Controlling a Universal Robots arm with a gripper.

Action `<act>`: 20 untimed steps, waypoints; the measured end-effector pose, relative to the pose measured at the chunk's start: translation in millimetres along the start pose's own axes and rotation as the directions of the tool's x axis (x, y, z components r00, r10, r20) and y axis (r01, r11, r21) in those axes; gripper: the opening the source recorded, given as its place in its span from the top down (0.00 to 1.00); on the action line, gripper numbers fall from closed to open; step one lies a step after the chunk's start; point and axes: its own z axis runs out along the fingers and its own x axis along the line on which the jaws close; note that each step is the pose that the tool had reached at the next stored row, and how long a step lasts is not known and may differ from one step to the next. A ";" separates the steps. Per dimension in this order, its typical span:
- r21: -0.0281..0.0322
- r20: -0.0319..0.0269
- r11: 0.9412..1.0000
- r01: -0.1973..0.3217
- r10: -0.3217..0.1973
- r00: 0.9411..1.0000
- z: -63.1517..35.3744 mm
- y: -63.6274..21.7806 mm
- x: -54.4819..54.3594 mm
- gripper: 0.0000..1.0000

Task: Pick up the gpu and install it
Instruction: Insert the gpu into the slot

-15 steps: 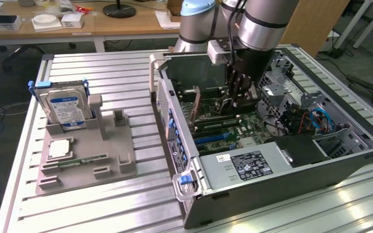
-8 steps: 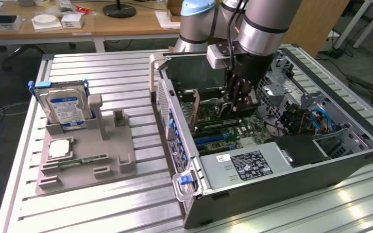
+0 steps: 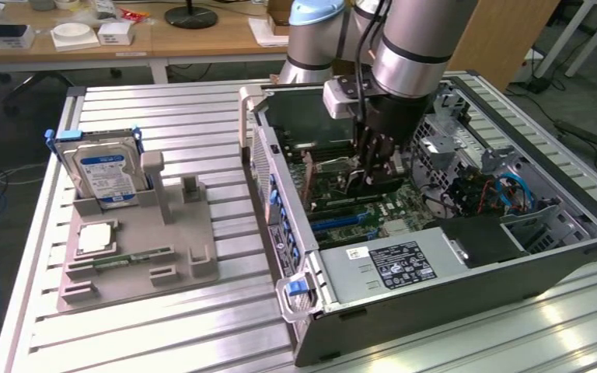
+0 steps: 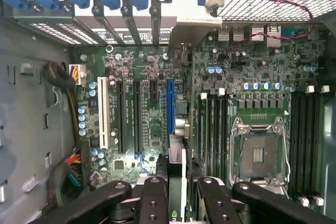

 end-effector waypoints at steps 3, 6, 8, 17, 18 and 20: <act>0.000 0.000 1.000 0.000 0.000 1.000 3.7 0.2 0.5 0.74; 0.000 0.000 1.000 0.000 0.000 1.000 8.0 1.4 0.9 0.74; 0.000 0.000 1.000 0.000 0.000 1.000 10.3 2.2 1.2 0.74; 0.000 0.000 1.000 -0.001 0.001 1.000 16.4 8.2 4.7 0.74; 0.000 0.000 1.000 -0.001 0.001 1.000 17.2 8.5 5.2 0.74; 0.000 0.000 1.000 -0.001 0.001 1.000 19.0 9.5 5.7 0.74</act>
